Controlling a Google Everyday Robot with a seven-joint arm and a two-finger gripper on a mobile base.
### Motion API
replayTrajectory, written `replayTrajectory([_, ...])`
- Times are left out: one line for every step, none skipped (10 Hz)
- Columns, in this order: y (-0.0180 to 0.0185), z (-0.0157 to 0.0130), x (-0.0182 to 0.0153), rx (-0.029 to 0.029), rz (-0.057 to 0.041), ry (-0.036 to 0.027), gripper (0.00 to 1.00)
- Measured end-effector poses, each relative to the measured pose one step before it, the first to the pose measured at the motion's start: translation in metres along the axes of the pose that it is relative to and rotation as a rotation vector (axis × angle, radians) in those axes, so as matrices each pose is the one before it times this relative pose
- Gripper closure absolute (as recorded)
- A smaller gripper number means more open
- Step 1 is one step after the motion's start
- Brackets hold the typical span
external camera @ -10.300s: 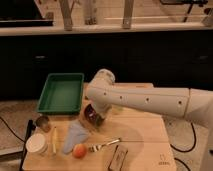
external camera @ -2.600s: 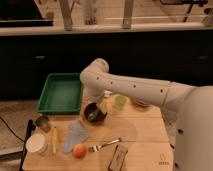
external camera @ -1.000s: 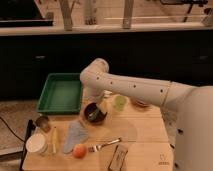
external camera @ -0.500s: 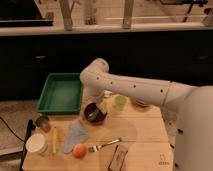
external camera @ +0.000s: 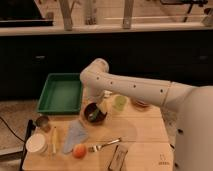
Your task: Place pepper in purple bowl
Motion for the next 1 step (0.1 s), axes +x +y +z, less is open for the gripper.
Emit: replayTrajectory([0.00001,0.00001,0.0,-0.00002,0.00001,-0.00003,0.2])
